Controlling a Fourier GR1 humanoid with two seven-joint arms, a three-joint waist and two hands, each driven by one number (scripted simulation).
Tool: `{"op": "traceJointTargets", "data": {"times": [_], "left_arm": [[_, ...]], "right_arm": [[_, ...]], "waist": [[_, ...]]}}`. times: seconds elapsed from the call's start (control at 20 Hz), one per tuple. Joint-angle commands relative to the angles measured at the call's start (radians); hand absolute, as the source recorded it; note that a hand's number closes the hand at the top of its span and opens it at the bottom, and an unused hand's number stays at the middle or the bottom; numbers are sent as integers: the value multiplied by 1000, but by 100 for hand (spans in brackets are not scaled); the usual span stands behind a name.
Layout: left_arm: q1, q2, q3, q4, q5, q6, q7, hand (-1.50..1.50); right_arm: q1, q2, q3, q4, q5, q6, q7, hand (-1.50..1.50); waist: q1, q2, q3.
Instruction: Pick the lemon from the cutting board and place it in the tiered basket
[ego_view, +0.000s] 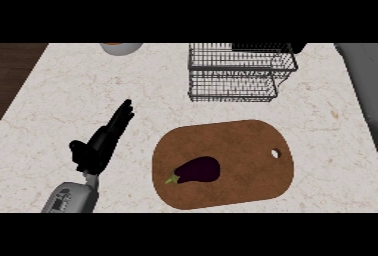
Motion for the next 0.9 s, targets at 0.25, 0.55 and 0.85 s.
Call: {"op": "traceJointTargets", "data": {"times": [0.25,0.55,0.85], "left_arm": [[20,13,16,-66,10,-25,27,0],[53,-21,-5,-52,-27,3,9,0],[23,-13,14,-37,-23,-10,11,0]], "right_arm": [[-93,131,4,252,67,-123,-94,150],[-158,198,-50,315,21,-119,-83,150],[-177,219,-146,394,-73,-64,32,150]], "waist": [[9,3,0],[5,1,0],[-1,1,0]]}}
